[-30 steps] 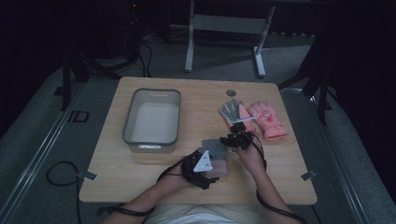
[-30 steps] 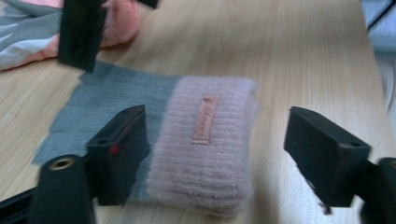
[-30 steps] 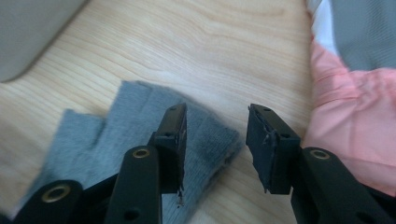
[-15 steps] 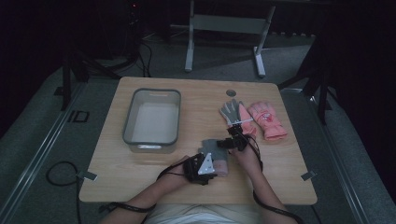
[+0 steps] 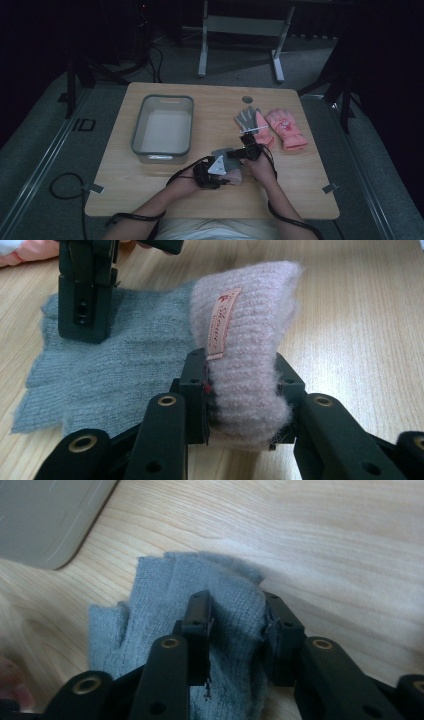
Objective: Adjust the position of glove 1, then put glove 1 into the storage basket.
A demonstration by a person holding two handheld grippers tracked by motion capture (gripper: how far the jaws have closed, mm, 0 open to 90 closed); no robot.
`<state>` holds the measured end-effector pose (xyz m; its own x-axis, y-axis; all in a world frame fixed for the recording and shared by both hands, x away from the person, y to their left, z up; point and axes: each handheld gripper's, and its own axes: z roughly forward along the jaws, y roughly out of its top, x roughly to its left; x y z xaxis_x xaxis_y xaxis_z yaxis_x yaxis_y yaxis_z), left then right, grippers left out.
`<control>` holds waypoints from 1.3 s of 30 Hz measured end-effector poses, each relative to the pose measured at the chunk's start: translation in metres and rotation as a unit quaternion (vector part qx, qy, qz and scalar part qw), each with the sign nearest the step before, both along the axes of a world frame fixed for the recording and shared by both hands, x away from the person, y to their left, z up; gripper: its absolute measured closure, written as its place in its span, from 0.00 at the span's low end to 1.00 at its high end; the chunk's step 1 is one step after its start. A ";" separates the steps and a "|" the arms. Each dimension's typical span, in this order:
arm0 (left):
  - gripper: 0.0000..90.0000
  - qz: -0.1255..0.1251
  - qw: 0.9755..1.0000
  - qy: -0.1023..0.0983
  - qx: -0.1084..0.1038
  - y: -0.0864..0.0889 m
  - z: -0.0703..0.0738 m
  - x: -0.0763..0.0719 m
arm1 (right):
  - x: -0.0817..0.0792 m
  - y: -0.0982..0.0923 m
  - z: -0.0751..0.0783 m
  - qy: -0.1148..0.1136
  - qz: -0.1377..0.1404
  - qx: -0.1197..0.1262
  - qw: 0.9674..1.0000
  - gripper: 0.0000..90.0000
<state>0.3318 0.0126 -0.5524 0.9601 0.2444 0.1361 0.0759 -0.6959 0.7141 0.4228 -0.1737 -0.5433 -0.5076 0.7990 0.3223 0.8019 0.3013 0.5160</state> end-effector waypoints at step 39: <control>0.76 0.011 0.996 -0.076 0.044 0.039 0.096 0.024 | 0.015 0.032 0.113 -0.118 0.030 0.035 0.992 0.79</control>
